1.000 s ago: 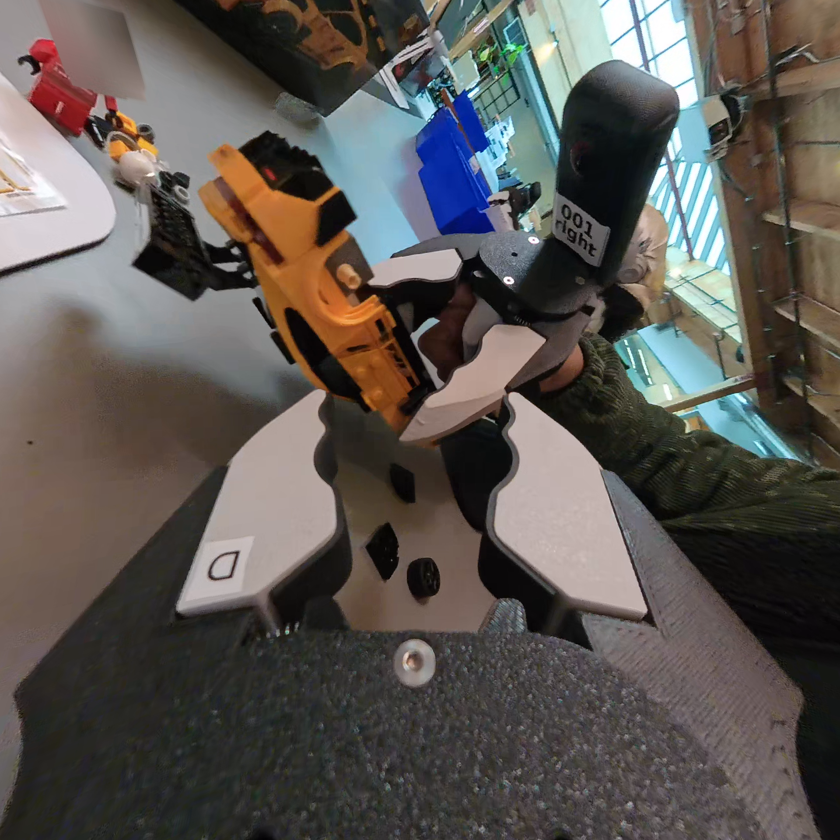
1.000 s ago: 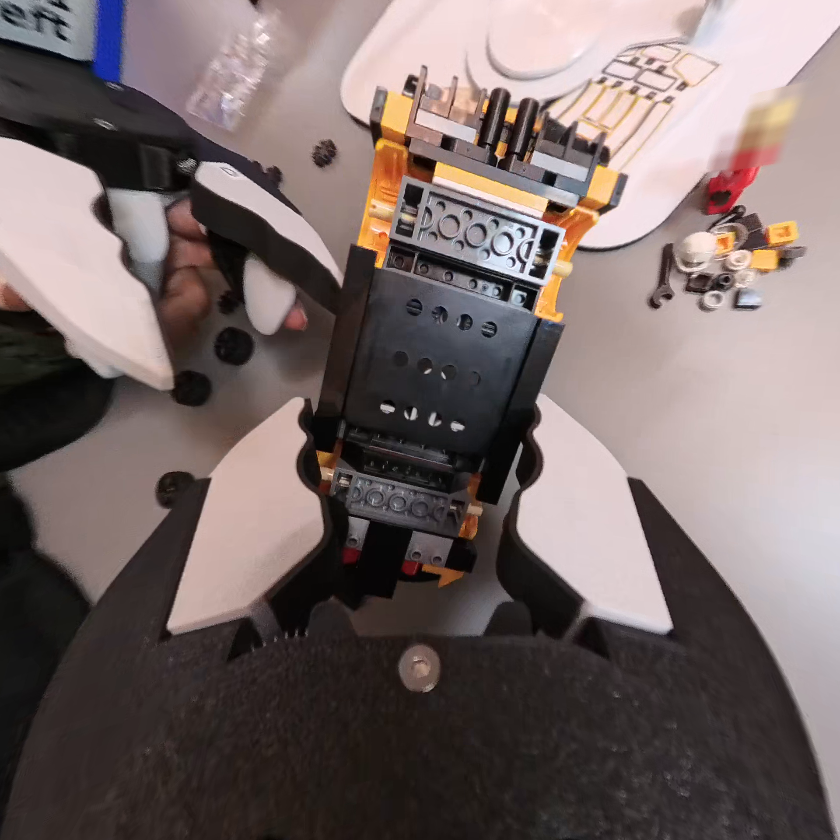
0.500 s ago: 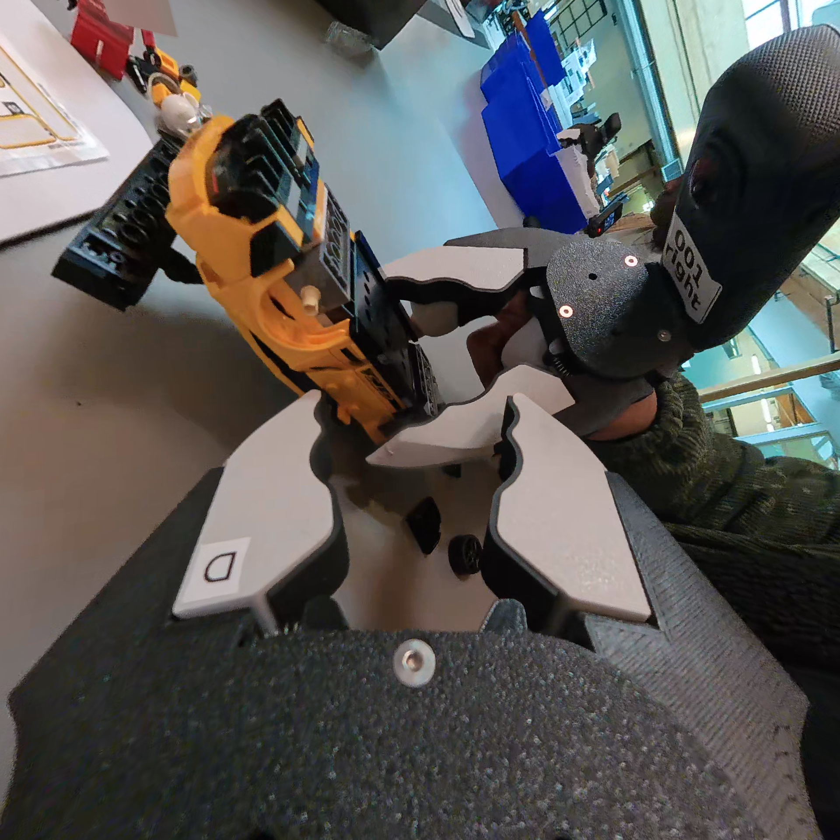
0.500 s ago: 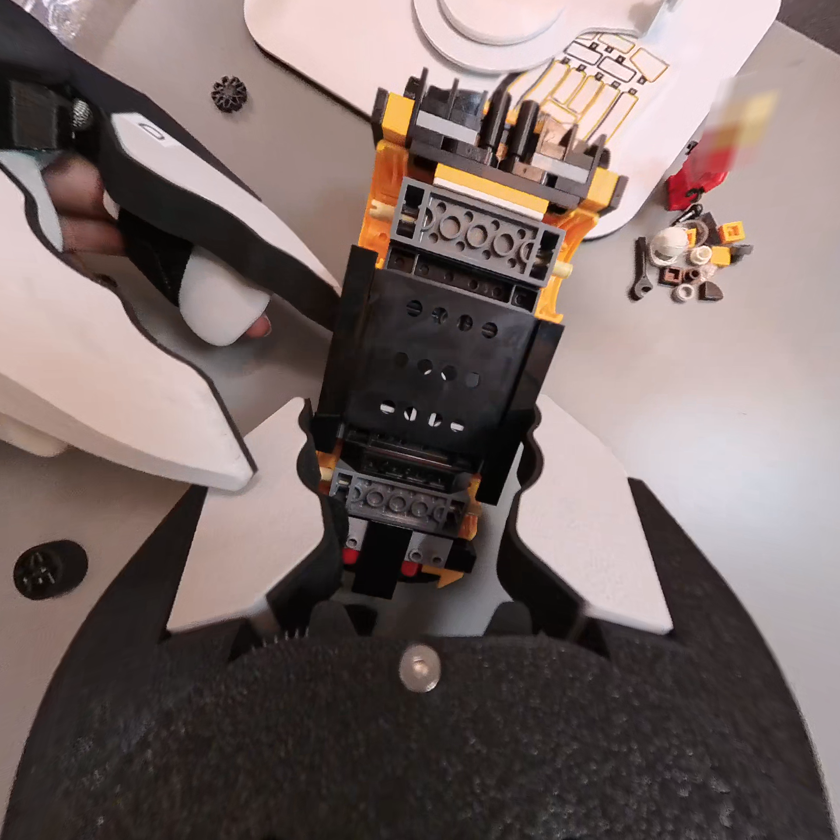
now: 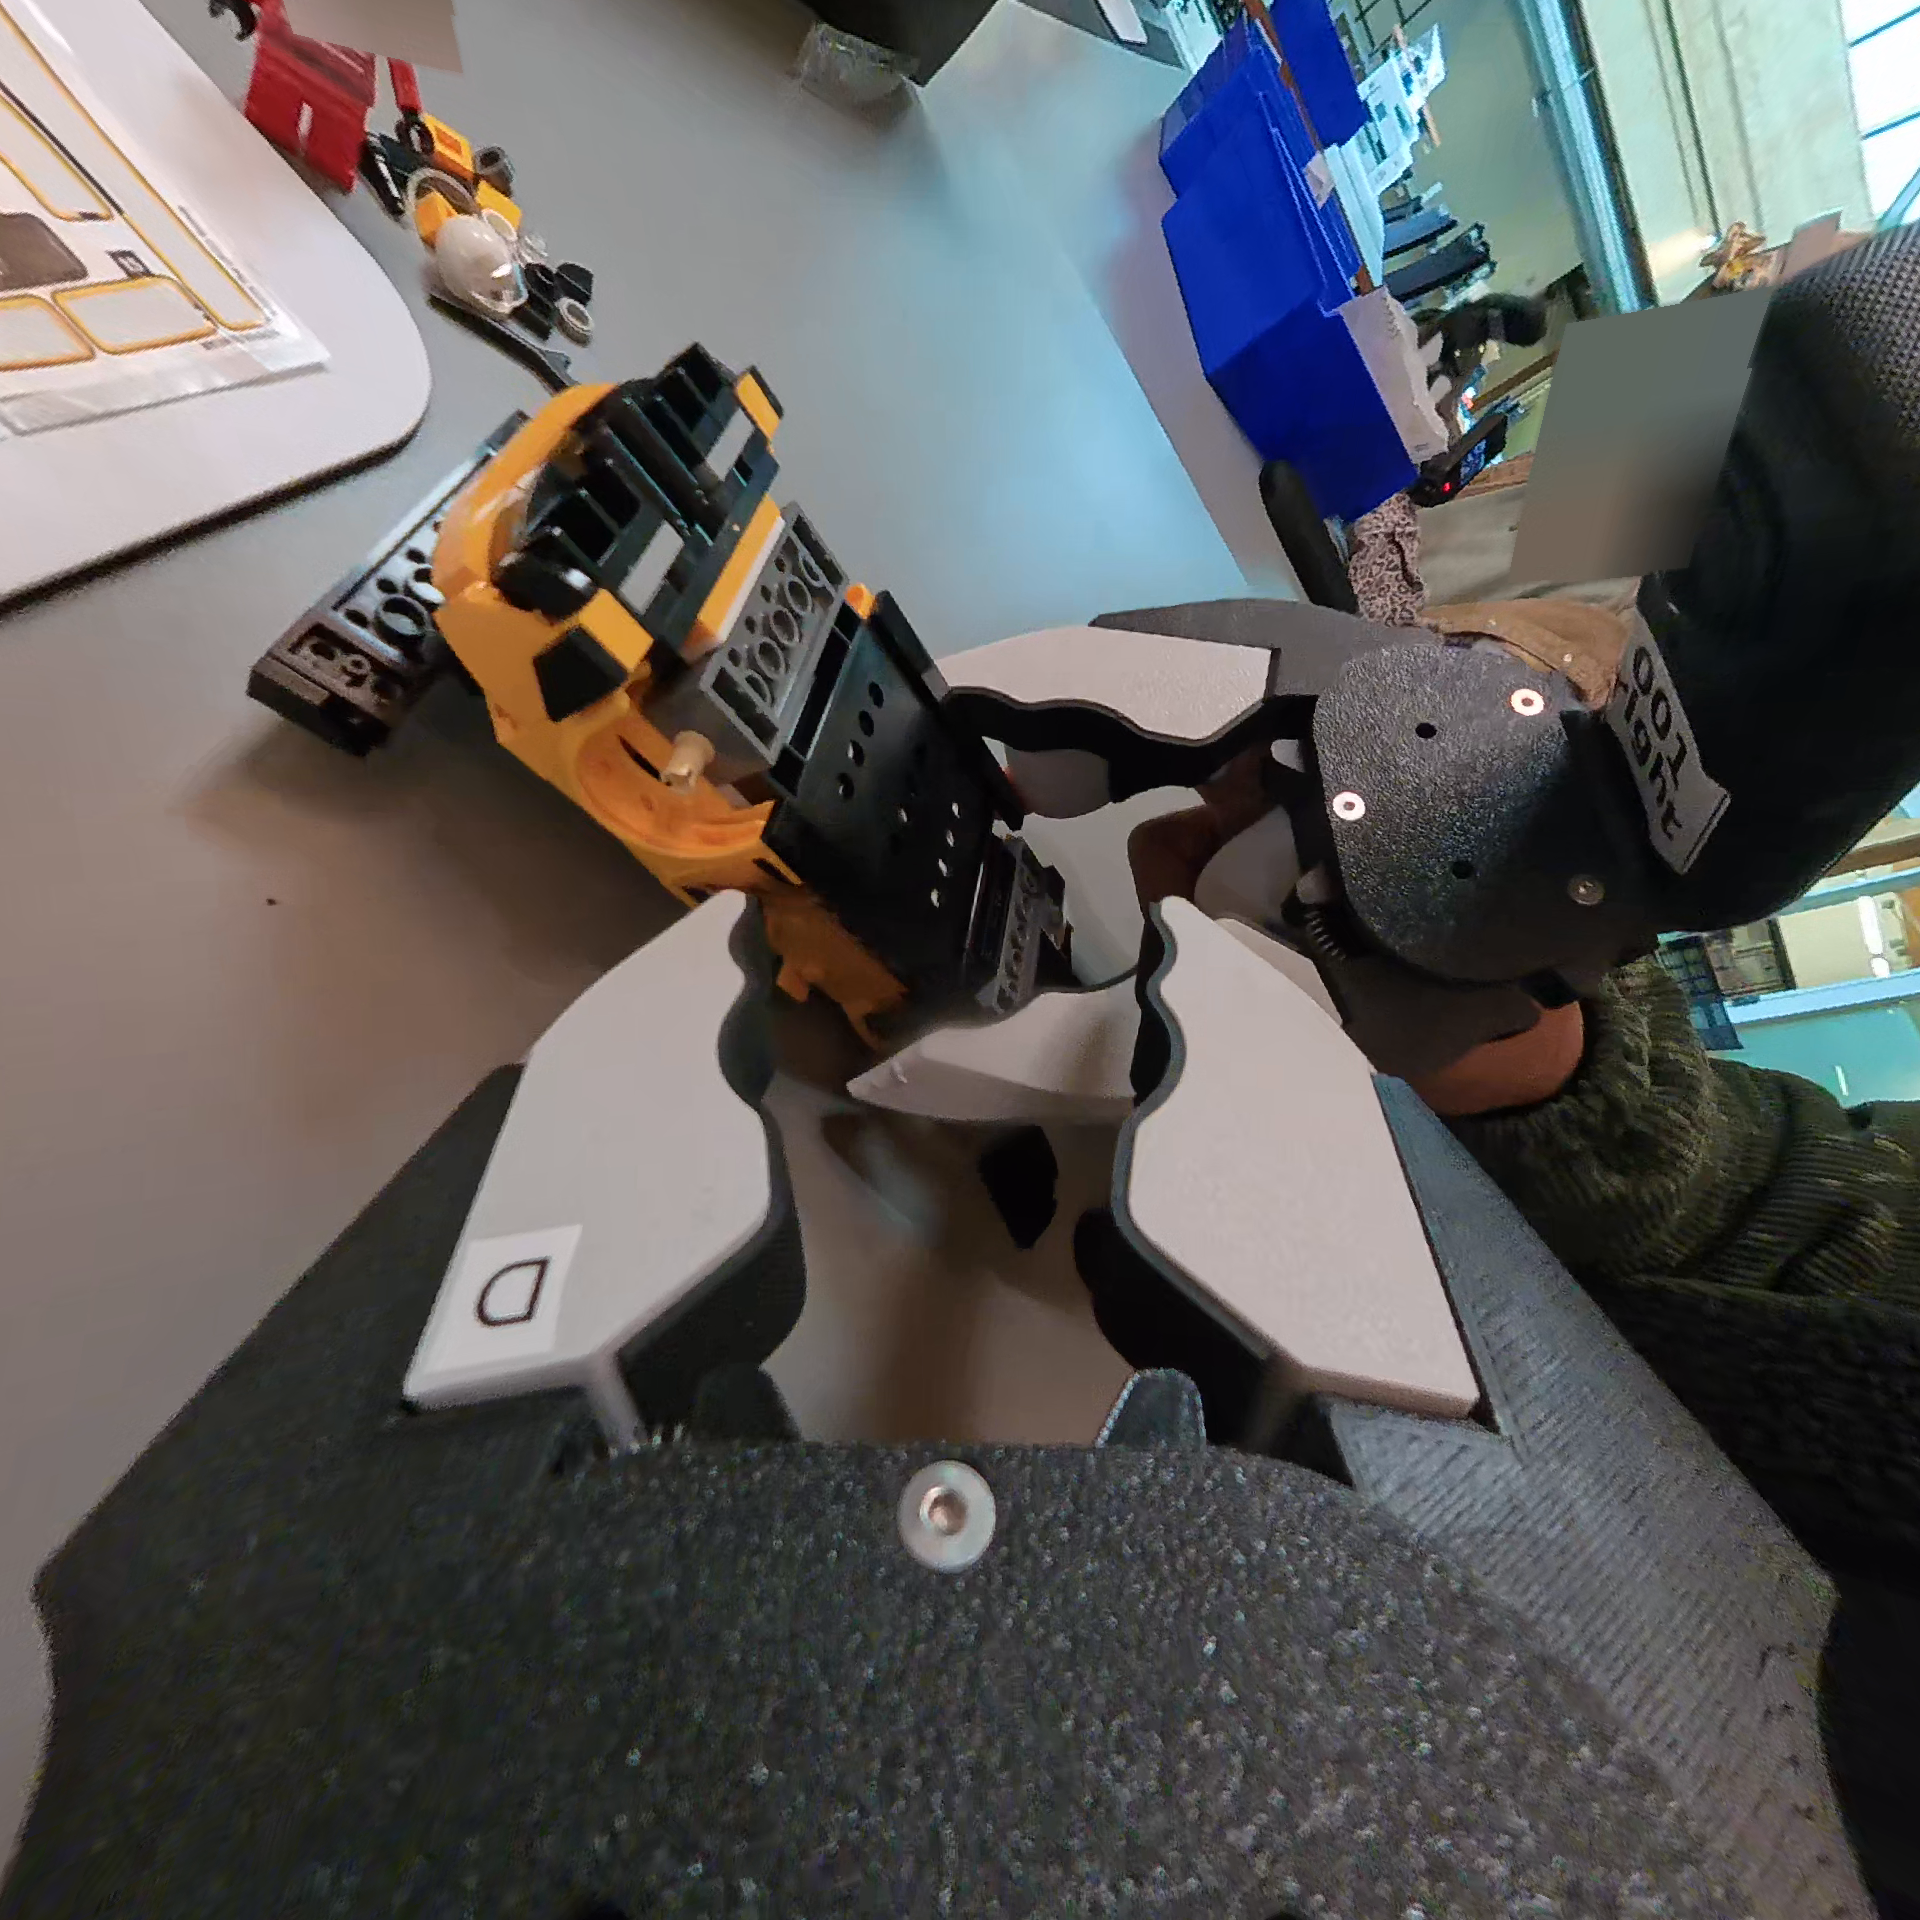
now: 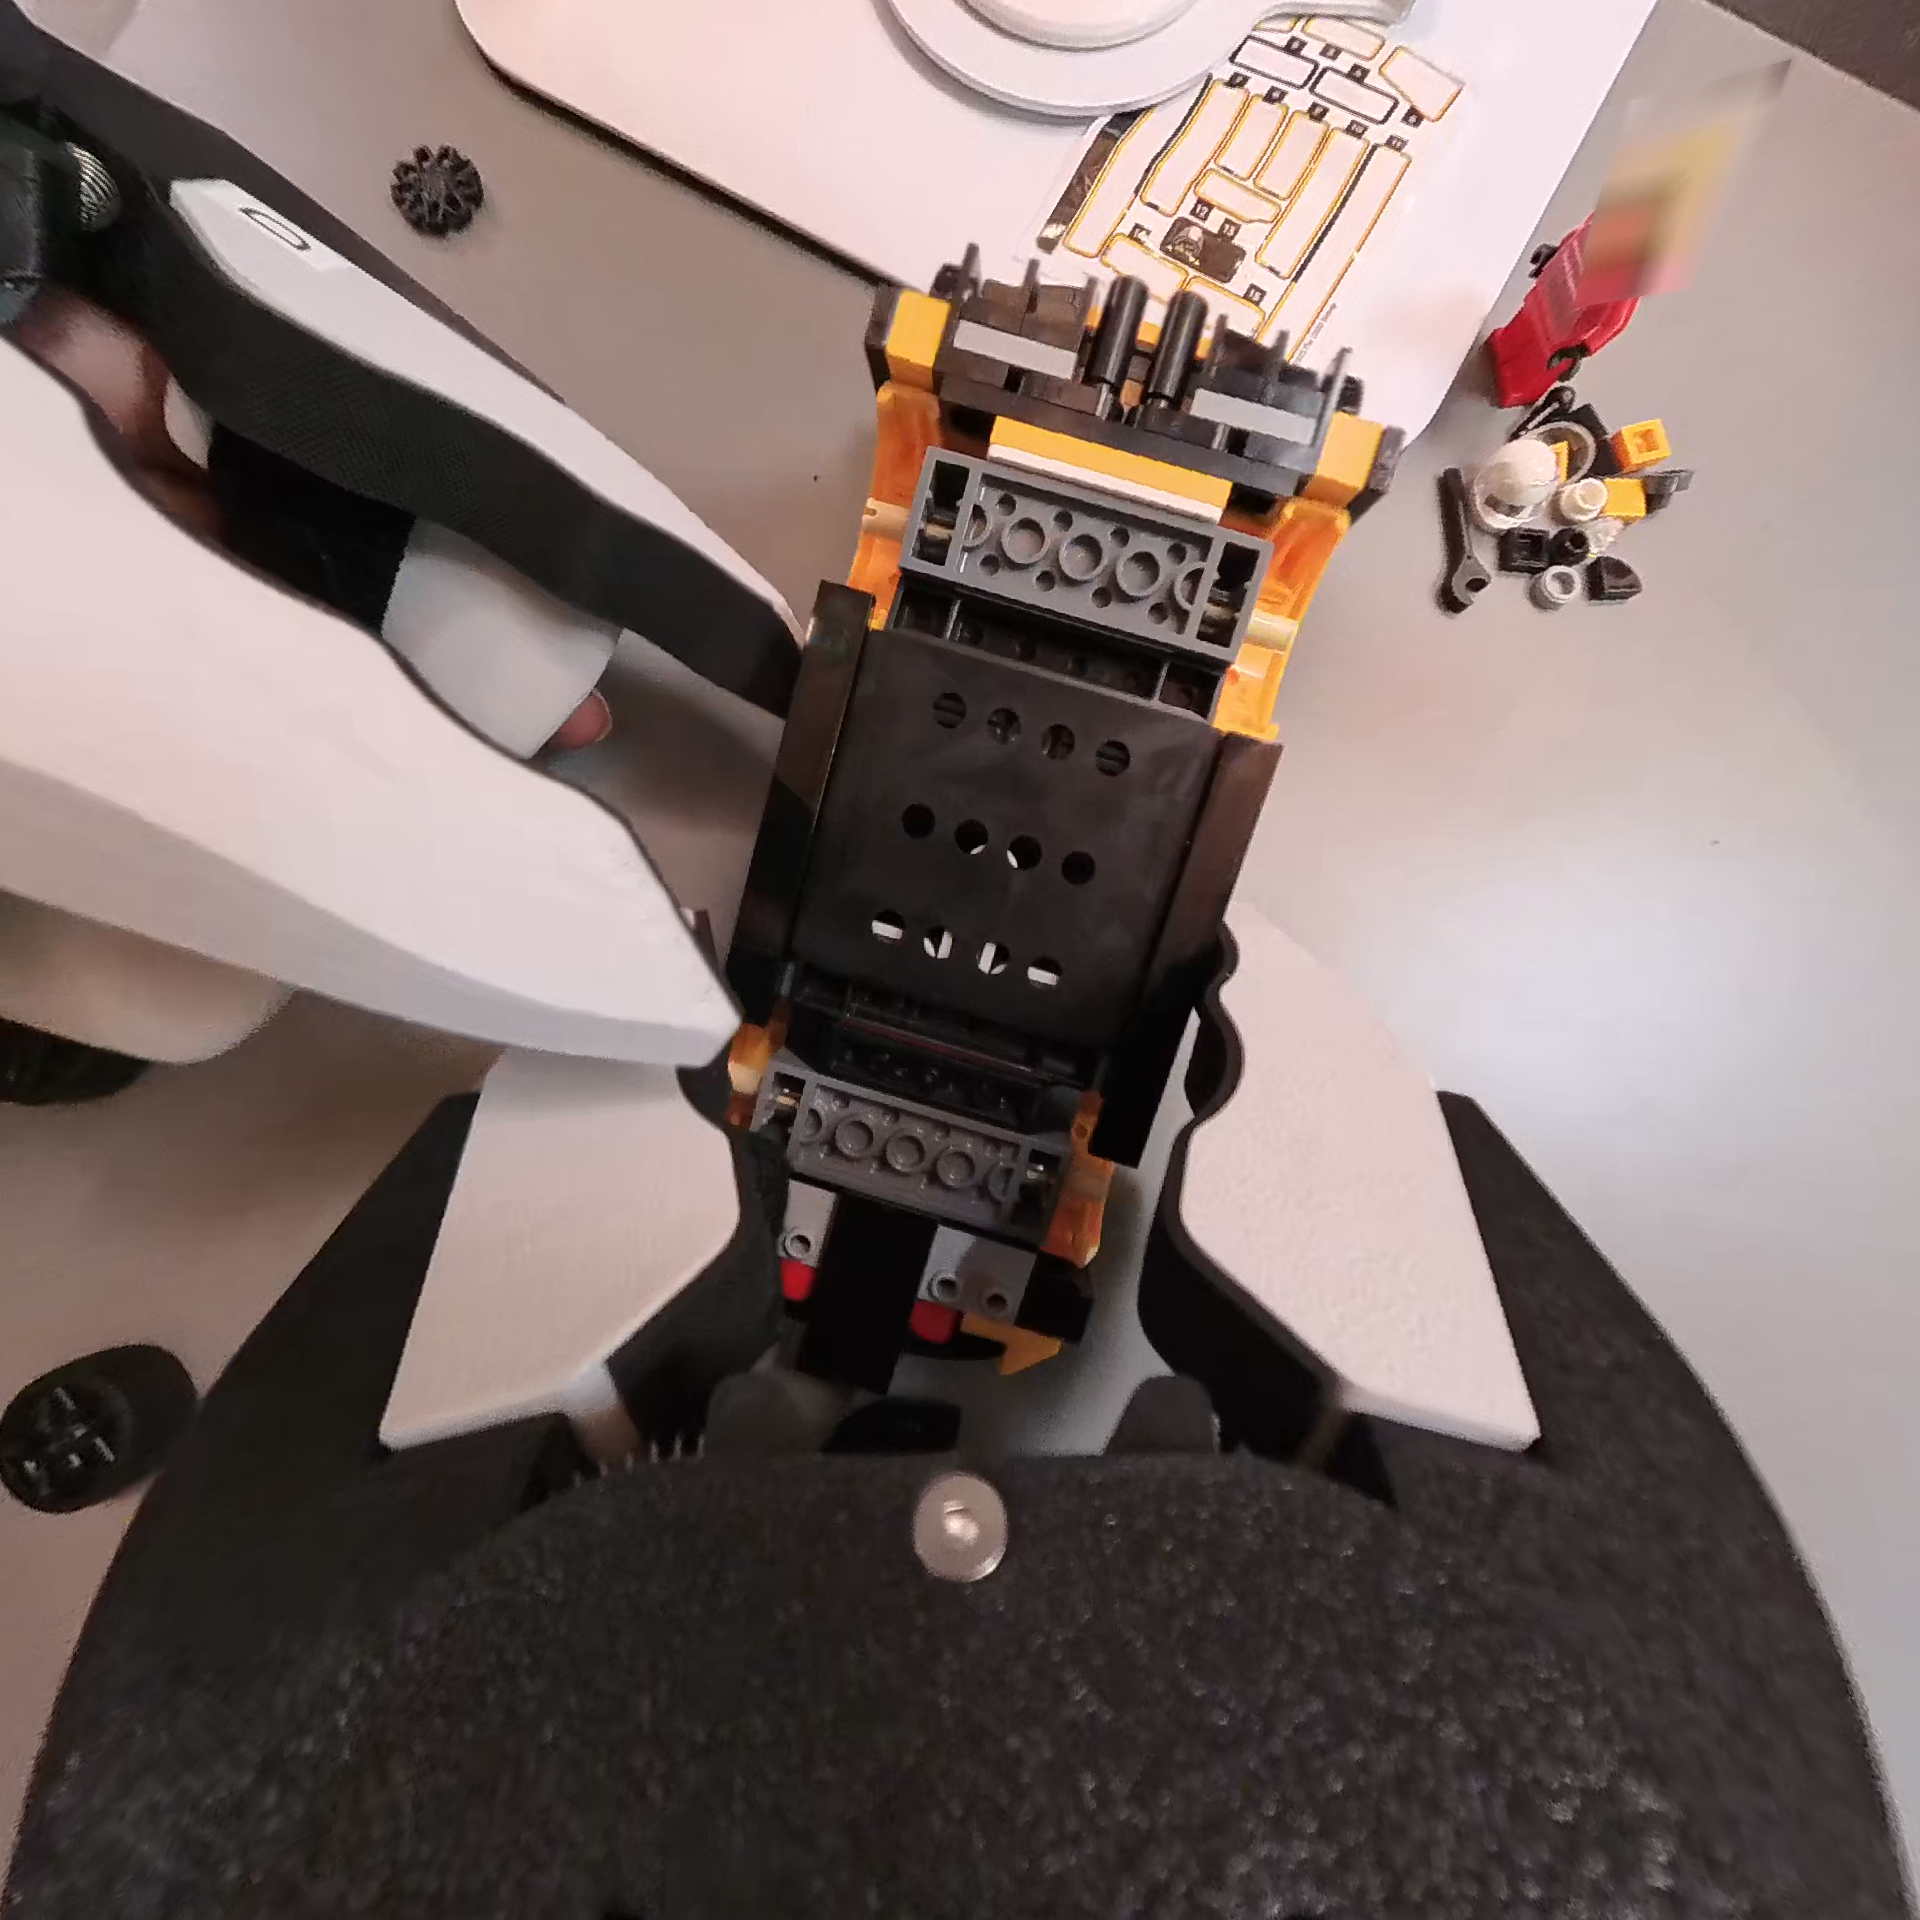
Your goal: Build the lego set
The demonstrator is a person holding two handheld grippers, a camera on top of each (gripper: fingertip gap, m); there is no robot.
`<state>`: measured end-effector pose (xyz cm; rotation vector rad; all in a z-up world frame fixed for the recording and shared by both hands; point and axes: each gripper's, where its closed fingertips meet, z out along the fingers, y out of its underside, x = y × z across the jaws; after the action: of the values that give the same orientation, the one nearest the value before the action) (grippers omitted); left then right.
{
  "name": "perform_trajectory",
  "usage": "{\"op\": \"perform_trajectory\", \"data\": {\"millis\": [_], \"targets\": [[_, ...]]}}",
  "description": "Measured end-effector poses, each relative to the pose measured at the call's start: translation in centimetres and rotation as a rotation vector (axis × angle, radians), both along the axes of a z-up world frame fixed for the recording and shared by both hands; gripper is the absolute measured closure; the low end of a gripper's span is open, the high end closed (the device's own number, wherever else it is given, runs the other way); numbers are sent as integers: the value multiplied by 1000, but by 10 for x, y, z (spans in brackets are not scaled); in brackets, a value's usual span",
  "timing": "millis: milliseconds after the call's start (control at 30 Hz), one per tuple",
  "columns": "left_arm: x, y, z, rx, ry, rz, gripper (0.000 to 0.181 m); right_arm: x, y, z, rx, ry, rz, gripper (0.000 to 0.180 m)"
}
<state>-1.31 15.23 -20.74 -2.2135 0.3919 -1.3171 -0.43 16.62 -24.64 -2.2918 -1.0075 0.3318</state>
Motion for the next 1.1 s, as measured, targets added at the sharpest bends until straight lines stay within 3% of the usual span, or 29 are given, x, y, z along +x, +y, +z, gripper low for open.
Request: {"op": "perform_trajectory", "data": {"millis": [333, 500, 767, 833, 900, 933, 1033, 1100], "targets": [[-13, 8, 8, 82, 34, 107, 117, 10, -5, 20, 38, 129, -59, 81], [-27, 8, 28, 205, 109, 169, 128, 27, -12, 43, 107, 143, -67, 83], [-42, -23, 55, 410, 261, 231, 172, 46, -46, 55, 167, 156, -41, 118], [-43, -32, 57, 447, 296, 236, 181, 52, -53, 58, 196, 151, 20, 137], [-44, -41, 57, 474, 332, 234, 181, 64, -60, 60, 232, 135, 104, 174], [-44, -46, 57, 487, 353, 231, 181, 69, -64, 59, 227, 130, 146, 180], [-43, -57, 52, 538, 417, 219, 181, 79, -78, 48, 183, 108, 292, 180], [-39, -62, 45, 564, 450, 196, 181, 80, -84, 38, 170, 68, 377, 170]]}}
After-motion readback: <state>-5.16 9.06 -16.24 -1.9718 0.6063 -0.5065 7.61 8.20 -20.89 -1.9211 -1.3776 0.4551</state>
